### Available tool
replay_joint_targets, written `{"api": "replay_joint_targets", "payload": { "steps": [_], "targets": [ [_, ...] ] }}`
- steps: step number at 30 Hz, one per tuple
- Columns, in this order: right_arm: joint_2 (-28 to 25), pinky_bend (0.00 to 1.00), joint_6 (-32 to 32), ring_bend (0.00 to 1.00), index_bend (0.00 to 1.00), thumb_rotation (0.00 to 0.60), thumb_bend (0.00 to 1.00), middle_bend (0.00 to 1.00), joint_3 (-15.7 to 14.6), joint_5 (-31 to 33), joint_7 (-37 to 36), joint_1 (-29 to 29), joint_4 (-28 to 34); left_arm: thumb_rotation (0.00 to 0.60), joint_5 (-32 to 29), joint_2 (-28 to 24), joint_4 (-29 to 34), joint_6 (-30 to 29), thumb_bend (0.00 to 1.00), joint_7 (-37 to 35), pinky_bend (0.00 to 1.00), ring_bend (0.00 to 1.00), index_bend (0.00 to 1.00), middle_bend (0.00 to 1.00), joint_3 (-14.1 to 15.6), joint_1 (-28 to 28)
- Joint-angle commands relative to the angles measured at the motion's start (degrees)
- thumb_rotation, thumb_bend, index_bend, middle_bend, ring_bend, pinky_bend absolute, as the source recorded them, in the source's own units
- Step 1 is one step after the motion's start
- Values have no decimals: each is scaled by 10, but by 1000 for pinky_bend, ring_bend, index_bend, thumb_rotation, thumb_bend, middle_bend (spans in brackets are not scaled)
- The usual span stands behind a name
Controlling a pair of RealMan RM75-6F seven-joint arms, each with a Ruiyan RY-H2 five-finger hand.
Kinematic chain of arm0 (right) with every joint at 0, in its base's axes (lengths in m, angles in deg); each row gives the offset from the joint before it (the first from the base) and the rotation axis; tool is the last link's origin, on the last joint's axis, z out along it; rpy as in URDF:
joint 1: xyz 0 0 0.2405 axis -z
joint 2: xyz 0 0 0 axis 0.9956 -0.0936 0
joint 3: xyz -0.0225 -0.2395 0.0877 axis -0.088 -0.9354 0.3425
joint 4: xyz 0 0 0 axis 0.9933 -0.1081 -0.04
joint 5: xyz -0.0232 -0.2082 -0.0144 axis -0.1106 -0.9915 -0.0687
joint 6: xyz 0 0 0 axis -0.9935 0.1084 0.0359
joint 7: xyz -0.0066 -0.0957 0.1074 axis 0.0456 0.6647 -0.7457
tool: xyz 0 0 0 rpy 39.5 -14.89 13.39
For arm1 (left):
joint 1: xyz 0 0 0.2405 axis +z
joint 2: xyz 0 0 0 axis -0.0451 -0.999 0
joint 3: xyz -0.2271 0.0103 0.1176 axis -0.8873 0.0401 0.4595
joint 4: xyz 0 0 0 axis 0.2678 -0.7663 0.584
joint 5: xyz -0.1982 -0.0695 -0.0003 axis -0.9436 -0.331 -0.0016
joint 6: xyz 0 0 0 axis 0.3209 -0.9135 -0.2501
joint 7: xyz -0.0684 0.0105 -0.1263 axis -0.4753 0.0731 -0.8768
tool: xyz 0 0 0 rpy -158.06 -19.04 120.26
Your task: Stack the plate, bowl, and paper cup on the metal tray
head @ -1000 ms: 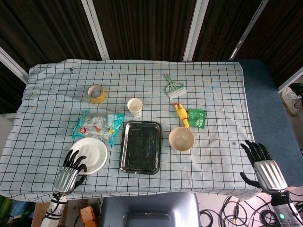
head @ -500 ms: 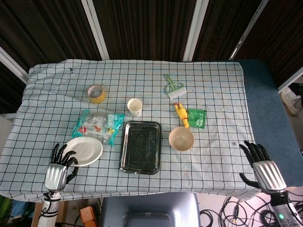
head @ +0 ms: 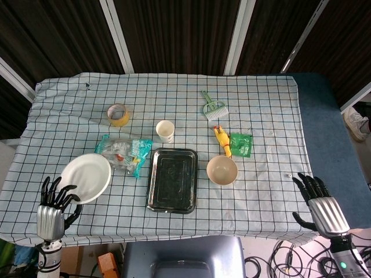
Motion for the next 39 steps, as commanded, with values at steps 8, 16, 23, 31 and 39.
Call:
{"api": "replay_joint_targets", "payload": {
  "steps": [8,16,23,31,39],
  "targets": [
    [-5,0,10,0,0,600,213,0,-2,-7,-13,3,3,600,59,-24,140,27,506,98,16,140,781,405,13,-87],
    [-16,0,26,0,0,600,212,0,4,-6,-36,8,5,600,88,-7,203,104,504,174,16,146,781,410,21,-149],
    [-27,0,37,0,0,600,213,0,13,3,-63,11,5,600,106,36,189,154,502,212,17,156,781,416,34,-182],
    [-37,0,35,0,0,600,212,0,19,16,-91,11,5,600,96,81,146,204,500,229,17,156,781,416,34,-202],
    [-42,0,36,0,0,600,213,0,29,30,-108,11,5,600,69,119,96,243,503,227,16,157,779,417,16,-219]
  ]
}}
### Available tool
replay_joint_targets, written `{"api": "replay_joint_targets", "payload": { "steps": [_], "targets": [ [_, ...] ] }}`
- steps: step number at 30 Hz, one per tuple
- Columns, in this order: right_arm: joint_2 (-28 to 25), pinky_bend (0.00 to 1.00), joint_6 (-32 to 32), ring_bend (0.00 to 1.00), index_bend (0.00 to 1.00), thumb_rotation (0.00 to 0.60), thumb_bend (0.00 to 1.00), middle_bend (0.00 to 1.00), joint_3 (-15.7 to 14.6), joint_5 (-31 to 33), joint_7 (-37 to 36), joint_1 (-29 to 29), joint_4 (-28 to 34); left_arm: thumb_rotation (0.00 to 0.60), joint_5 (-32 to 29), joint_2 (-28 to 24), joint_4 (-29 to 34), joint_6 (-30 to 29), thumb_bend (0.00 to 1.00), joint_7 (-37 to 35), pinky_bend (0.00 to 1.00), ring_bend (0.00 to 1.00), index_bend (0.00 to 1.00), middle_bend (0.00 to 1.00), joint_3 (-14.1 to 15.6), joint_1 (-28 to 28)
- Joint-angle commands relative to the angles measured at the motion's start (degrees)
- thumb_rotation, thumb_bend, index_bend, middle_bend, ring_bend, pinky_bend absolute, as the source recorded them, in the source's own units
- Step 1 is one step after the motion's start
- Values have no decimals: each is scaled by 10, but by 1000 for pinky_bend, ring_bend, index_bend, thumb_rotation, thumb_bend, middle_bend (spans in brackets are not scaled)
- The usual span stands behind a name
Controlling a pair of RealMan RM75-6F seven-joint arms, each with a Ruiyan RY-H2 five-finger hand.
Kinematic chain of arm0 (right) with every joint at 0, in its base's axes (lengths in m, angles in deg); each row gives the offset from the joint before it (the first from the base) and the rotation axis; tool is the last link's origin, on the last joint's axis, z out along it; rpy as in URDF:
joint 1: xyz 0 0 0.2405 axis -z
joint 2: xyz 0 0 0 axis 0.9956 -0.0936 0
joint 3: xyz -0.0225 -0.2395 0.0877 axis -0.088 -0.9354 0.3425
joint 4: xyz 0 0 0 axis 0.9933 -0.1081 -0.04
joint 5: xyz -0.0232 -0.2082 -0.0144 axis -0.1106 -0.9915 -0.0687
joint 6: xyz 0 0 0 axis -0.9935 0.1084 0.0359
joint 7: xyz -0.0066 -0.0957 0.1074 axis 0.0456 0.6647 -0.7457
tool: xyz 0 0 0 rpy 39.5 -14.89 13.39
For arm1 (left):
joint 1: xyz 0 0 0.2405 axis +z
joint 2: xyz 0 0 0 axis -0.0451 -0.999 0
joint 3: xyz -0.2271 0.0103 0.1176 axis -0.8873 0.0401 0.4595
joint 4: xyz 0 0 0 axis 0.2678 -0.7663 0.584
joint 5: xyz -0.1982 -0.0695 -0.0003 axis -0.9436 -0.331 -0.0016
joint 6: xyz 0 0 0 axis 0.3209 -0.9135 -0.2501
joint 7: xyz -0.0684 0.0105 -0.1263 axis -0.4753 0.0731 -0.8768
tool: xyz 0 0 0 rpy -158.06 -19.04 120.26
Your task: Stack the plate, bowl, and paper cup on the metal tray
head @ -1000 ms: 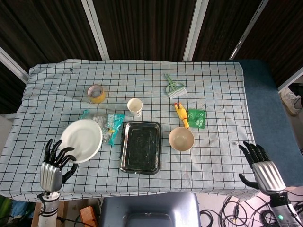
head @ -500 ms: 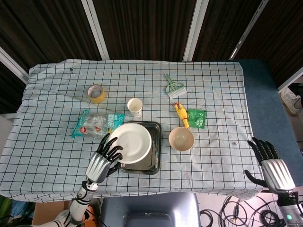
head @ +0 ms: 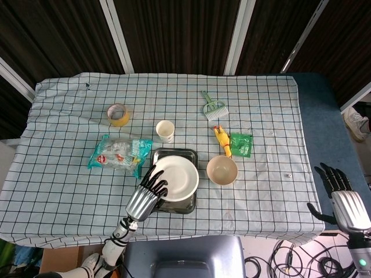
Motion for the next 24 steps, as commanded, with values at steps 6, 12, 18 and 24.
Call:
{"api": "replay_joint_targets", "payload": {
  "steps": [6,12,18,24],
  "targets": [
    [-2,0,1,0,0,600,213,0,3,3,-2,1,-1,600,-17,29,-50,12,502,-16,17,167,771,418,-9,-12],
    [-4,0,5,0,0,600,213,0,5,4,-6,3,0,600,-23,35,-71,17,470,-24,15,167,746,411,-2,-8],
    [-5,0,8,0,0,600,213,0,5,1,-11,5,1,600,-32,35,-78,28,445,-31,15,167,712,399,4,-2],
    [-4,0,9,0,0,600,213,0,7,1,-11,5,1,600,-36,32,-82,36,423,-30,11,167,651,381,10,1]
  ]
}}
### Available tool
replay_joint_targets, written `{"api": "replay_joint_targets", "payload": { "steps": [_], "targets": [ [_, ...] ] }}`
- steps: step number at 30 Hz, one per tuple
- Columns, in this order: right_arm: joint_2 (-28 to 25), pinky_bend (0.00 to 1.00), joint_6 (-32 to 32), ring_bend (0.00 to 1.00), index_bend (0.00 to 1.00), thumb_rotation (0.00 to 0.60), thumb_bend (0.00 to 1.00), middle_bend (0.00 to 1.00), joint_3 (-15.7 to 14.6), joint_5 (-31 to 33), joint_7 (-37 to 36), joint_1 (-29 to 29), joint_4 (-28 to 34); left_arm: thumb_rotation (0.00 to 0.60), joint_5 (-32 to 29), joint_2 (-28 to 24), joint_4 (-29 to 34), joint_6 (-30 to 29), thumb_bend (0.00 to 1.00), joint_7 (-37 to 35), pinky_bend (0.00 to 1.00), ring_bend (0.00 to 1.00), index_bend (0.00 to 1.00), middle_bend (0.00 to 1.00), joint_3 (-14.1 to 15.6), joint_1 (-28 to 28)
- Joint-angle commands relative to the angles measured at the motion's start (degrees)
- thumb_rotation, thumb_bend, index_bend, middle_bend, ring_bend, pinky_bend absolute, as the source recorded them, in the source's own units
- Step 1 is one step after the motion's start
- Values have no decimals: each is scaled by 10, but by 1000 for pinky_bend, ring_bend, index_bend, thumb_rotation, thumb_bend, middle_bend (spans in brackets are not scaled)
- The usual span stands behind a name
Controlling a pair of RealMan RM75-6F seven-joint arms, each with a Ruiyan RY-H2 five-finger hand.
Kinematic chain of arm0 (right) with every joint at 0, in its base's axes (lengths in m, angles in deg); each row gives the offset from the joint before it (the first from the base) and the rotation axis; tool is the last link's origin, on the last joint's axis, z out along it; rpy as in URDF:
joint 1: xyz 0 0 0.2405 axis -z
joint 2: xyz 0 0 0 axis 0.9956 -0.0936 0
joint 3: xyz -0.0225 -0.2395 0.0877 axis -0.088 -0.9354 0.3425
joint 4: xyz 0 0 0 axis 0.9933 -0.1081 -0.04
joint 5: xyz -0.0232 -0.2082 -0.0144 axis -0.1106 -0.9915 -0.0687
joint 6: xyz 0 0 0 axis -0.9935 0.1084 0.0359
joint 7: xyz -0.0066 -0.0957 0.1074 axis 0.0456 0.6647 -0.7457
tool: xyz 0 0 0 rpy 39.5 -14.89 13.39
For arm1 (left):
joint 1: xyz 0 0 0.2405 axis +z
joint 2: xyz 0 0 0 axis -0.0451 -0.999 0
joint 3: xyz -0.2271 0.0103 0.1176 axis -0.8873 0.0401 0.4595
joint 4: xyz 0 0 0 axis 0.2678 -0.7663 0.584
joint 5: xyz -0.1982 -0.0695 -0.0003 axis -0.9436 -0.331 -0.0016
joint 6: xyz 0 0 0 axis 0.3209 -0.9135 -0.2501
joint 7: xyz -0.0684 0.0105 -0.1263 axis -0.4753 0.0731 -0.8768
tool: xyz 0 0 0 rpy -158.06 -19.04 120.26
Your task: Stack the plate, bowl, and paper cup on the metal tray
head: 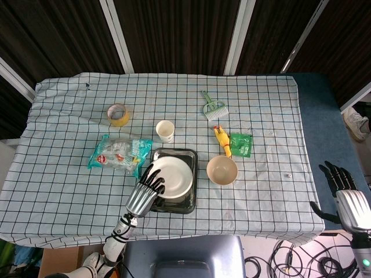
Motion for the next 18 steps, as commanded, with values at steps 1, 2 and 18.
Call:
{"api": "replay_joint_targets", "payload": {
  "steps": [1,2,18],
  "targets": [
    [0,0,1,0,0,600,213,0,0,-1,0,0,0,600,0,-3,2,-1,422,-1,10,167,636,378,4,3],
    [1,0,1,0,0,600,212,0,0,-1,0,0,0,600,0,-3,3,-2,420,-1,10,166,619,376,5,4],
    [1,0,2,0,0,600,213,0,0,-4,1,2,1,600,-20,-27,68,37,385,32,0,100,258,282,9,14]
  ]
}}
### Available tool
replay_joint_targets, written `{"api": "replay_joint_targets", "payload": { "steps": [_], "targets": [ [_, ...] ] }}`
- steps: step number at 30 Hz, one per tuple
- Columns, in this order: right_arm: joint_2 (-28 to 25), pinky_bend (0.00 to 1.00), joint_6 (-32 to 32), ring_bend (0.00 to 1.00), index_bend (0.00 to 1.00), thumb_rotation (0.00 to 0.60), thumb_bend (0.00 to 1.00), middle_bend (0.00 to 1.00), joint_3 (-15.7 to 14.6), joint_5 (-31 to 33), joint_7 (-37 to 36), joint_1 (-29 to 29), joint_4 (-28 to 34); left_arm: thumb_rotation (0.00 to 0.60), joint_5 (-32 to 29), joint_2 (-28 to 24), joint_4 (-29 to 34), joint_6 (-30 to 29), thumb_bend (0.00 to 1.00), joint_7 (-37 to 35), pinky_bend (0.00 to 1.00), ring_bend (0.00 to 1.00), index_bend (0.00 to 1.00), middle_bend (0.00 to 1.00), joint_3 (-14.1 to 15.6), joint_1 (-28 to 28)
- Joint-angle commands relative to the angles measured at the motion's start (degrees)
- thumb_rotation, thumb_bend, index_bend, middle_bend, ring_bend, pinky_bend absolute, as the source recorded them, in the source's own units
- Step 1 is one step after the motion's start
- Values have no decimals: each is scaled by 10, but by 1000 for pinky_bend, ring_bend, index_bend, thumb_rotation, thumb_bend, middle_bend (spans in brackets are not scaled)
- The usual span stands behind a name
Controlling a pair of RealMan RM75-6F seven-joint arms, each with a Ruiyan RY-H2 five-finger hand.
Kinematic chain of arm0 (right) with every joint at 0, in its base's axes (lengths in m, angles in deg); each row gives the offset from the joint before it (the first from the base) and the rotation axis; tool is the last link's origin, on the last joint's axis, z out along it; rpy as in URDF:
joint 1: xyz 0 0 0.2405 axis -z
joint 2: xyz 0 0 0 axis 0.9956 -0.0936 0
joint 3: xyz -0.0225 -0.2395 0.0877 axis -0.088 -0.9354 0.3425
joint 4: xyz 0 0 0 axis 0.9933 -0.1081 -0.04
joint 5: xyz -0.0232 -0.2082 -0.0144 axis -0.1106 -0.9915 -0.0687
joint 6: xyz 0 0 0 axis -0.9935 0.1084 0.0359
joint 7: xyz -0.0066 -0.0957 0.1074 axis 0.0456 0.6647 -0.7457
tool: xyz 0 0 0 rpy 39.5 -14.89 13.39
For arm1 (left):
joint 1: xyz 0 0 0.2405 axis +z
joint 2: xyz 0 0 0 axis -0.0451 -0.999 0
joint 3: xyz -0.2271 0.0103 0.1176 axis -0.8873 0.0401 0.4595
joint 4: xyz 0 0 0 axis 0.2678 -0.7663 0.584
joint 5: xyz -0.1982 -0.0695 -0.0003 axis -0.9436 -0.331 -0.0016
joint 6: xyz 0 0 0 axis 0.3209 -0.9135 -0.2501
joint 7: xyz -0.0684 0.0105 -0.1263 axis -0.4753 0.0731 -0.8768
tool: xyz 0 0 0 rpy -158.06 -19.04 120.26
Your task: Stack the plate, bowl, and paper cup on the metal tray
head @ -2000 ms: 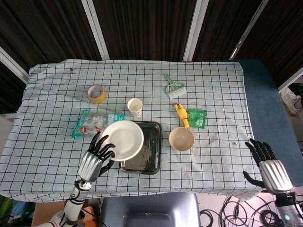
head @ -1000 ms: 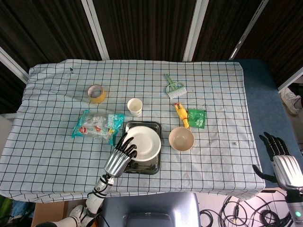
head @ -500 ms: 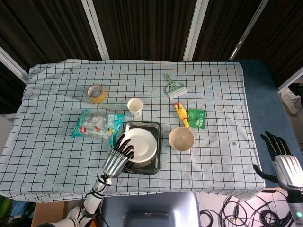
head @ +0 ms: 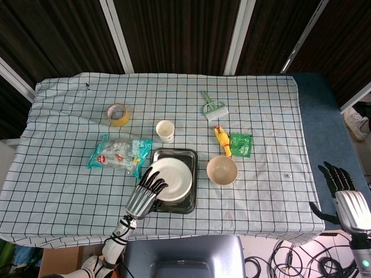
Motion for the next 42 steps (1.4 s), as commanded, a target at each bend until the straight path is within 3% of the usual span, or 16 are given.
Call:
{"api": "replay_joint_targets", "payload": {
  "steps": [1,7,11,19,31,35,42],
  "targets": [
    [0,0,0,0,0,600,213,0,0,0,0,0,0,600,-7,-12,28,13,383,13,0,94,237,273,0,3],
    [0,0,0,0,0,600,212,0,0,0,0,0,0,600,-19,-45,109,46,381,56,0,57,59,190,3,8],
    [0,0,1,0,0,600,213,0,0,-2,-3,1,0,600,-32,-75,176,68,382,81,0,38,4,149,0,10],
    [0,0,3,0,0,600,213,0,-3,-10,-4,1,1,600,-61,-110,251,107,347,133,0,12,0,105,-21,3],
    [1,0,1,0,0,600,213,0,-5,-14,-3,0,0,600,-88,-114,274,139,333,188,0,0,0,58,-56,-21],
    [0,0,2,0,0,600,213,0,-6,-16,-4,1,1,600,-102,-132,312,163,273,229,0,0,0,5,-64,-32],
    [-3,0,4,0,0,600,213,0,-8,-22,-10,1,2,600,-152,-169,387,211,196,315,0,0,0,0,-79,-46]
  ]
}}
